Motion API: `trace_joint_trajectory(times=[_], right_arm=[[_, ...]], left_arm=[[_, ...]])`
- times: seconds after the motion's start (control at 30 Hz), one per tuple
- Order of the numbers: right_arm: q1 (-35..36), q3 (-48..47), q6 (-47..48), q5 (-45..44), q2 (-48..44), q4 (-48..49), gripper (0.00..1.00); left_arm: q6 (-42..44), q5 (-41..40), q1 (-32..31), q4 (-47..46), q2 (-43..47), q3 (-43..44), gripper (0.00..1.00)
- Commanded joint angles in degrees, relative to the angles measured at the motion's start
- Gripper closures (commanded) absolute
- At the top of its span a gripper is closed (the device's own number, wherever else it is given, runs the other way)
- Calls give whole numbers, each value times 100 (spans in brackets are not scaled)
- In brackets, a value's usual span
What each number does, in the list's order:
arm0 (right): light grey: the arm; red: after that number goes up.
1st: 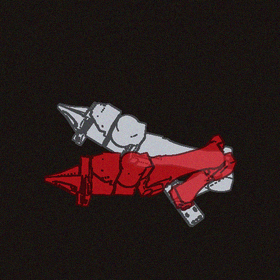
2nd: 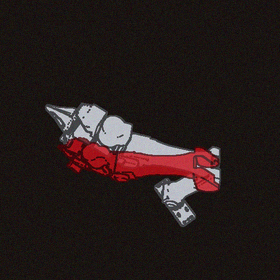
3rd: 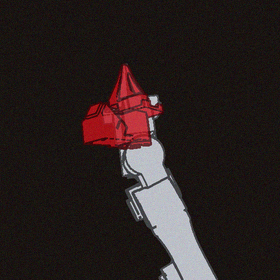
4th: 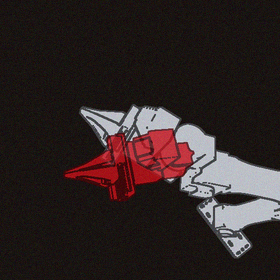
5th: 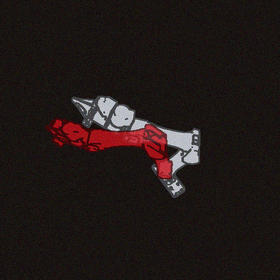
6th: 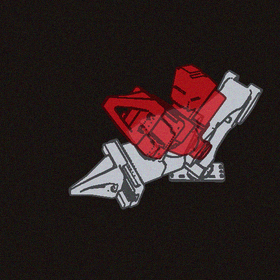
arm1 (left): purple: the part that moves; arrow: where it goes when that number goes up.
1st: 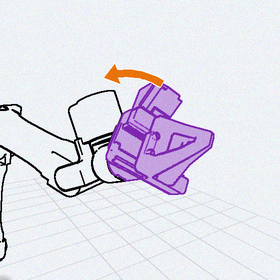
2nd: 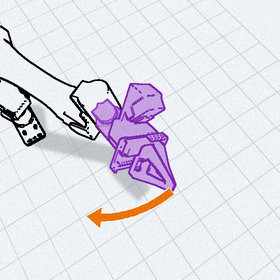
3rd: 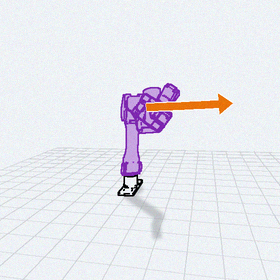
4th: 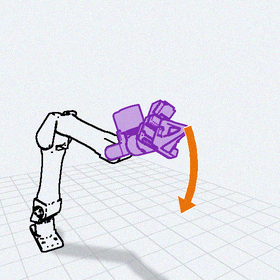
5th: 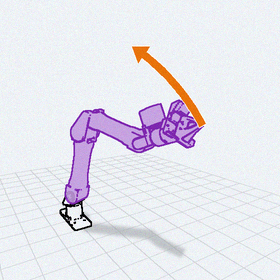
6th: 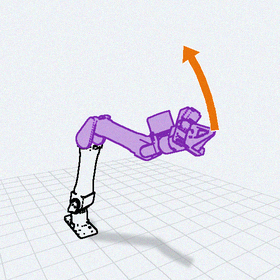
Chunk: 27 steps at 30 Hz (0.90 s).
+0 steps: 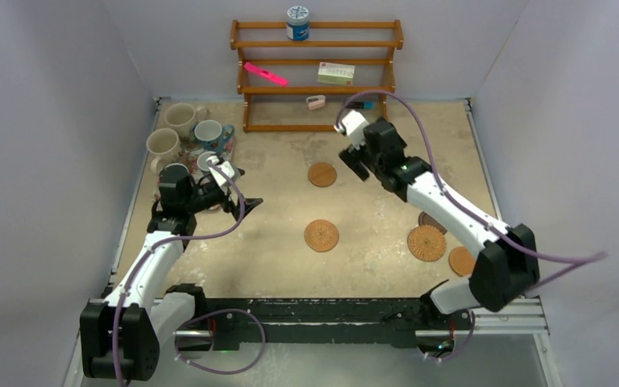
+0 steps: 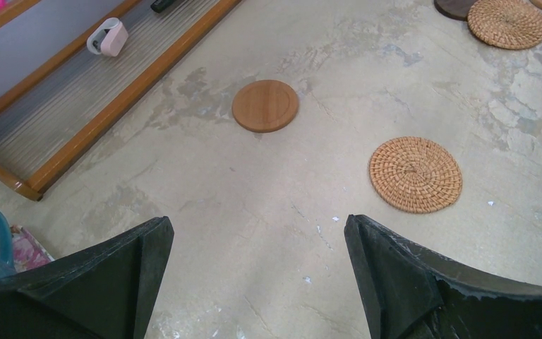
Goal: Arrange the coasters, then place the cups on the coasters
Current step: Move the coaster to the center of the board.
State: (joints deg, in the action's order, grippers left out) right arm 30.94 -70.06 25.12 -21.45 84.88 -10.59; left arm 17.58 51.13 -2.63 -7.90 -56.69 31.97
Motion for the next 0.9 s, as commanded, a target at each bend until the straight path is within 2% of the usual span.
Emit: trace_joint_trajectory(times=[0.0,0.2,0.37,0.5,0.73,0.87], right_arm=[[-401,1157,153,-116,-709,-1200,1],[-1315,2396,518,-37,-2002,-1208,1],[-1882,3210,993,-84,-2605,-636,1],[-2363,3506,1118,34,-2366,-72,1],[-3316,3405,1276,556,-1245,709,1],[-3428,3354,1367,846,-941,776,1]], left_arm=[[26,273,17,-14,-11,230,0],[54,211,17,2,104,196,0],[60,246,17,22,76,205,0],[85,235,17,30,57,205,0],[112,205,17,34,-22,213,0],[113,224,17,42,-103,238,0]])
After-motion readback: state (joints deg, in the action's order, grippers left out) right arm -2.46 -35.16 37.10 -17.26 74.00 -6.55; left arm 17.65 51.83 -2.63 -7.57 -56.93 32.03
